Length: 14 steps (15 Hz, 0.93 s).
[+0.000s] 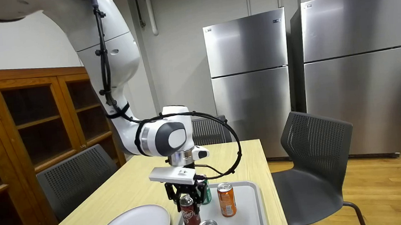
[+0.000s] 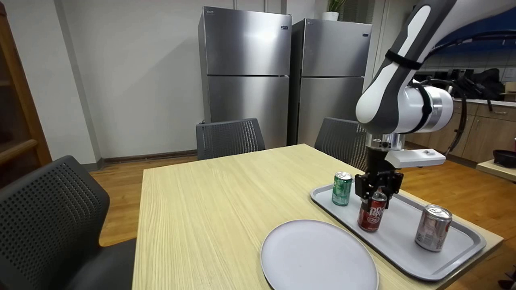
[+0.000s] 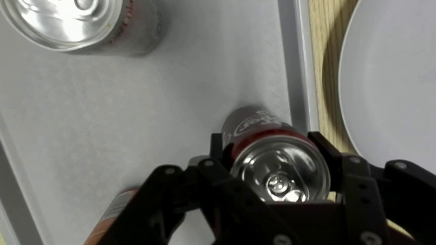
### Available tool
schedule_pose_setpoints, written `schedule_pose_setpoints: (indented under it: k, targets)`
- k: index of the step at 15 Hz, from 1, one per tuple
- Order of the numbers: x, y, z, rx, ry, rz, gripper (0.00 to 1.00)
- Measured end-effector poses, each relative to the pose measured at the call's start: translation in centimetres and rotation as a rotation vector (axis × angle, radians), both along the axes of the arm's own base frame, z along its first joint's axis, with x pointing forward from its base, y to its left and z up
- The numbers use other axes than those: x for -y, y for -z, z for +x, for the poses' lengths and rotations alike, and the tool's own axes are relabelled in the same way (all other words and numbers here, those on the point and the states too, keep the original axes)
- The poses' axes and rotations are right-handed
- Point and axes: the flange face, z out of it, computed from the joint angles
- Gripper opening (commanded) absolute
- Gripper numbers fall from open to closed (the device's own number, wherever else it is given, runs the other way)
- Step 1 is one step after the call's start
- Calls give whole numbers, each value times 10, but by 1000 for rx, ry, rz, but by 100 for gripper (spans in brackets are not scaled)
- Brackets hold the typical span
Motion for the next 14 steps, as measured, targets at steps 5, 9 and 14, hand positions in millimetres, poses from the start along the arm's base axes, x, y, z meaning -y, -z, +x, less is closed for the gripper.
schedule_pose_setpoints:
  k: [5,9,14]
  targets:
    - [-2,-3,4,9,-25,4,100]
    - [-10,-26,11,56,-86,10,100]
    - [-14,-68,10,123,-126,1,100]
